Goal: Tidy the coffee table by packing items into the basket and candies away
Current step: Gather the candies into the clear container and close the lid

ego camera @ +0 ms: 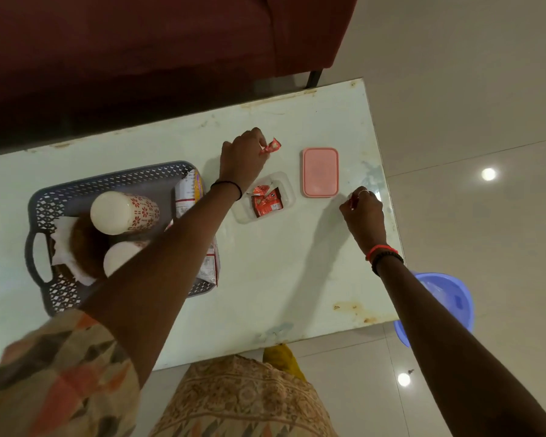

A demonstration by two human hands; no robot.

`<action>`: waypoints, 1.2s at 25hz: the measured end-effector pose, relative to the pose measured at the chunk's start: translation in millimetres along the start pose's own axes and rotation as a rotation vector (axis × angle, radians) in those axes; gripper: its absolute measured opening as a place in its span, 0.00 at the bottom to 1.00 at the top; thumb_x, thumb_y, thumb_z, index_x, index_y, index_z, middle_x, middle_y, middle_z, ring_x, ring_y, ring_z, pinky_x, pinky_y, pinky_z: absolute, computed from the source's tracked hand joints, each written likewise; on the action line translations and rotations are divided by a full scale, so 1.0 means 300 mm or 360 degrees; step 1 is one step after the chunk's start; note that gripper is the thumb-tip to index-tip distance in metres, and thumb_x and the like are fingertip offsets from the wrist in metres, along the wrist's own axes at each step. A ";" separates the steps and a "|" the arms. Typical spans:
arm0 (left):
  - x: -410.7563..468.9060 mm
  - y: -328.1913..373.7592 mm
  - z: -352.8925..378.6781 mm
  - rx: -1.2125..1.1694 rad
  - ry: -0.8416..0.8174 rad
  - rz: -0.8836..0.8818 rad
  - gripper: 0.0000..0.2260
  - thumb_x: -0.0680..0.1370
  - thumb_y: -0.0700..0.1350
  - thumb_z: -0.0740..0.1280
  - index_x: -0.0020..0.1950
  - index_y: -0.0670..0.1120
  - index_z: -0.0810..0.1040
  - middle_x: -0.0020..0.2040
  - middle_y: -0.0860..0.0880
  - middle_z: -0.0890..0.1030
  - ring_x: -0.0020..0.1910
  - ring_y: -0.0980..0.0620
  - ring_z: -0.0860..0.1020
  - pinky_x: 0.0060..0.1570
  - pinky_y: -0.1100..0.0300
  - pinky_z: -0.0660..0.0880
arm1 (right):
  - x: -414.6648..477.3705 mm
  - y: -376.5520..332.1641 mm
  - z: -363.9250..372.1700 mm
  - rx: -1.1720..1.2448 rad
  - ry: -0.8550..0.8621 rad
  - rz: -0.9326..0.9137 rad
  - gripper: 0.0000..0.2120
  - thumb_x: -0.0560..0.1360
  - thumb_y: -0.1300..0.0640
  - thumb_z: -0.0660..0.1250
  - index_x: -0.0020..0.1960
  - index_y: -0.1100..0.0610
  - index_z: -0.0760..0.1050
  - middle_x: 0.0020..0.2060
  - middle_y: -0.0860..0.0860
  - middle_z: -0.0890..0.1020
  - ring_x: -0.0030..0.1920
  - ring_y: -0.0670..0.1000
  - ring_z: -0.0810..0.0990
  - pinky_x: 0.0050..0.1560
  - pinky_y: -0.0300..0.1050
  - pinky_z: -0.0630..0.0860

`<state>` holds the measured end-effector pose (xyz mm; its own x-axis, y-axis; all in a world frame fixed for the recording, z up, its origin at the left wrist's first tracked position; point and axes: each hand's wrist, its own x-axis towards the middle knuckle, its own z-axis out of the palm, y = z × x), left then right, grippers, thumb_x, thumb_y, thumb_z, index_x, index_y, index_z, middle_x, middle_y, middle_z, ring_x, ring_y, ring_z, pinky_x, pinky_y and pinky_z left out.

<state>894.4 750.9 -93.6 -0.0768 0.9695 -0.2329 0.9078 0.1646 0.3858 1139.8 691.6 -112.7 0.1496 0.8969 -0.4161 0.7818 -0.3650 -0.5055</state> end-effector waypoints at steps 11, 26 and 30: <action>-0.302 0.063 0.009 0.0200 -0.0191 -0.0136 0.15 0.75 0.45 0.63 0.61 0.42 0.67 0.55 0.43 0.77 0.55 0.41 0.76 0.52 0.48 0.69 | -0.070 -0.305 0.021 0.0405 0.0047 -0.0250 0.08 0.77 0.57 0.63 0.51 0.61 0.75 0.41 0.52 0.82 0.37 0.49 0.78 0.37 0.39 0.72; -0.634 -0.249 -0.342 -0.0380 0.0500 -0.0248 0.14 0.76 0.41 0.65 0.61 0.42 0.73 0.60 0.43 0.75 0.57 0.44 0.75 0.55 0.49 0.75 | -0.300 -0.600 0.070 0.0188 -0.0060 -0.0550 0.20 0.71 0.73 0.53 0.55 0.61 0.78 0.55 0.58 0.78 0.46 0.52 0.79 0.41 0.32 0.72; -0.808 -0.453 -0.381 -0.0565 0.0699 -0.0489 0.11 0.76 0.40 0.64 0.57 0.42 0.75 0.58 0.42 0.76 0.55 0.43 0.77 0.54 0.51 0.76 | -0.462 -0.730 0.196 0.0148 -0.0080 -0.0706 0.19 0.72 0.72 0.54 0.55 0.62 0.78 0.55 0.58 0.79 0.55 0.56 0.79 0.50 0.40 0.72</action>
<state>742.6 514.4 12.5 -0.5416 0.8403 -0.0218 0.6314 0.4238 0.6493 912.4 632.4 11.3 -0.2191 0.9591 -0.1790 0.7055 0.0290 -0.7081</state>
